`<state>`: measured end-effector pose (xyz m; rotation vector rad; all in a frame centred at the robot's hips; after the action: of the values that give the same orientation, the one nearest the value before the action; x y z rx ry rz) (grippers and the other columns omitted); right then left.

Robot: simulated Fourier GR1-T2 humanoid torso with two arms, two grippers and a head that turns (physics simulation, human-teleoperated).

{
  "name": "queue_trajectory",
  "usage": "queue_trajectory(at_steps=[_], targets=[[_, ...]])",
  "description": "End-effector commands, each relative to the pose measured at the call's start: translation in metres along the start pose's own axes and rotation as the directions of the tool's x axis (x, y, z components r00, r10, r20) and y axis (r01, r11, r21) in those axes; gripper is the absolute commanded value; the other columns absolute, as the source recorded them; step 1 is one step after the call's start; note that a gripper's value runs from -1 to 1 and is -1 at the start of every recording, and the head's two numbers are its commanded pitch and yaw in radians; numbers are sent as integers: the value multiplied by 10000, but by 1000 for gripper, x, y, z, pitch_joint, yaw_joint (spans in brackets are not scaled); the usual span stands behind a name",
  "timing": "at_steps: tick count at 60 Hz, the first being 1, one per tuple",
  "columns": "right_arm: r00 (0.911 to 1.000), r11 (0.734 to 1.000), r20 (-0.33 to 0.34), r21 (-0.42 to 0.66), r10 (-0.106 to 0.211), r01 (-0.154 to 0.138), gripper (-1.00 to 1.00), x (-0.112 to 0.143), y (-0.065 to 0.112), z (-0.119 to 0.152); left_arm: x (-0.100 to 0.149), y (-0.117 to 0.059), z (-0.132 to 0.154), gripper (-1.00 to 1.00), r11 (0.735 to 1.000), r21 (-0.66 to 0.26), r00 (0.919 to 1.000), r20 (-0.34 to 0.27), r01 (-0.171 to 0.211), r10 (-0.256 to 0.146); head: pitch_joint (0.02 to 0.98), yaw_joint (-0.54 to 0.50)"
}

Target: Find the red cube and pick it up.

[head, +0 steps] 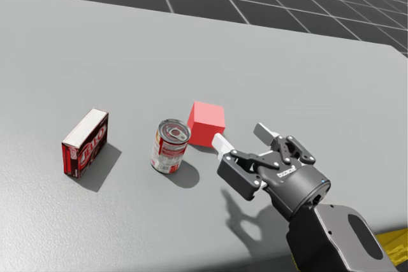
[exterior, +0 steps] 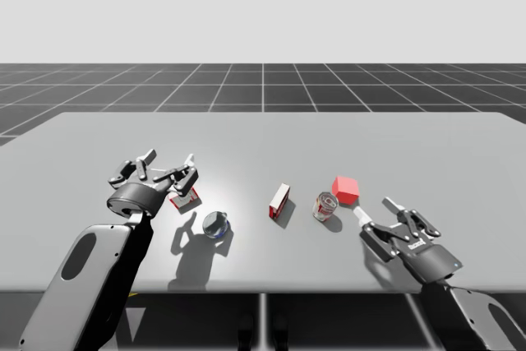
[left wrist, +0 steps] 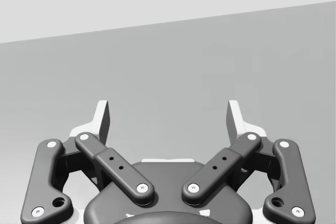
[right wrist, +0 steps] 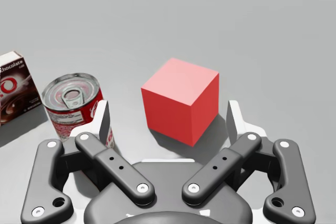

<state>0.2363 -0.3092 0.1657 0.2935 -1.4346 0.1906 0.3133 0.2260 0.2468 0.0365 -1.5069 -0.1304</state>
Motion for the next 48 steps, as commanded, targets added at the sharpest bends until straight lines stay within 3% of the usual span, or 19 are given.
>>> queue_trajectory(at_steps=[1, 20, 48], targets=[[9990, 9998, -415, 104, 187, -183, -1000, -21, 3, -11, 0, 0, 0, -1000, 10000, -10, 10000, 9, 8, -8, 779, -400], [9896, 9982, -1365, -332, 456, -506, -1000, -32, 7, -39, 1, 0, 0, -1000, 10000, 0, 10000, 37, -23, 23, 779, -390], [9816, 9854, -1905, -1639, 144, -463, -1000, -20, 21, -75, 3, 1, 0, -1000, 10000, 12, 10000, 72, -68, 68, 778, -379]])
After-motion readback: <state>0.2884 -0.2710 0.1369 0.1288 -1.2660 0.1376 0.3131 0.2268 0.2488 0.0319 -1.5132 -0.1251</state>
